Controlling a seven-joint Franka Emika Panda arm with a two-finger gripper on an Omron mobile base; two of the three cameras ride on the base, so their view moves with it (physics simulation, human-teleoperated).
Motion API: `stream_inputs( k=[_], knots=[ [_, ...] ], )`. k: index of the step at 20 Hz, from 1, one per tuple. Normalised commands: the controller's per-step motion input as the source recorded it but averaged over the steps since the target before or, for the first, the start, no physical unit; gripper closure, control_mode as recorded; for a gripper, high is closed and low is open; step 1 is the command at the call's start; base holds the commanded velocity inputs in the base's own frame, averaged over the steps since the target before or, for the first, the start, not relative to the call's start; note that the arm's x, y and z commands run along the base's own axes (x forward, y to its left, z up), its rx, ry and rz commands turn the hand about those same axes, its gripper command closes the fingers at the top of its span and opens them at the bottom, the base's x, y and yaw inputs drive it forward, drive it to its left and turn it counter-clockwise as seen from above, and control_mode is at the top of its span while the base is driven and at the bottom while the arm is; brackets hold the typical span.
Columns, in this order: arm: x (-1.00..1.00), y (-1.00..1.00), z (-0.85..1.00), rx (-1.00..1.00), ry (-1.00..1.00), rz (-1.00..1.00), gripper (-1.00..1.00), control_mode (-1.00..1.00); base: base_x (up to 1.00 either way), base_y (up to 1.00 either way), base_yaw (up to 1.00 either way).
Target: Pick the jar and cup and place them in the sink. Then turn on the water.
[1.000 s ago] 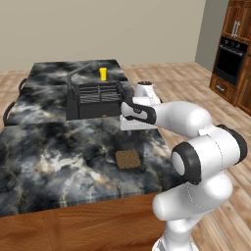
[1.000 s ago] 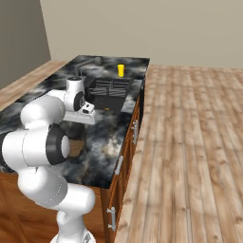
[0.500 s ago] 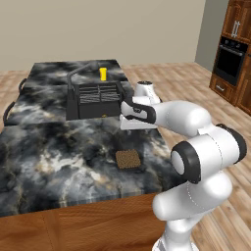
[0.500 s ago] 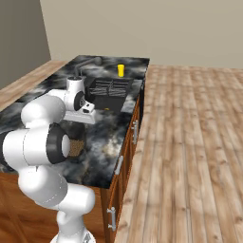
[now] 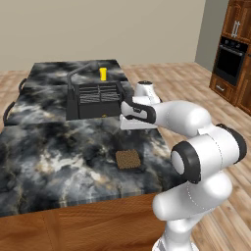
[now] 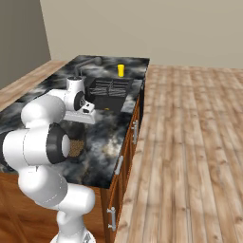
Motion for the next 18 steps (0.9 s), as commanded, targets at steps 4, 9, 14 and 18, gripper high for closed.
stream_inputs(
  k=[4, 9, 14, 18],
  knots=[
    [0.00, 0.00, 0.00, 0.00, 0.00, 0.00, -1.00, -1.00, 0.00, 0.00, 0.00],
    [0.00, 0.00, 0.00, 0.00, 0.00, 0.00, -1.00, -1.00, 0.00, 0.00, 0.00],
    [0.00, 0.00, 0.00, 0.00, 0.00, 0.00, -1.00, -1.00, 0.00, 0.00, 0.00],
    [0.00, 0.00, 0.00, 0.00, 0.00, 0.00, 1.00, -1.00, 0.00, 0.00, 0.00]
  ],
)
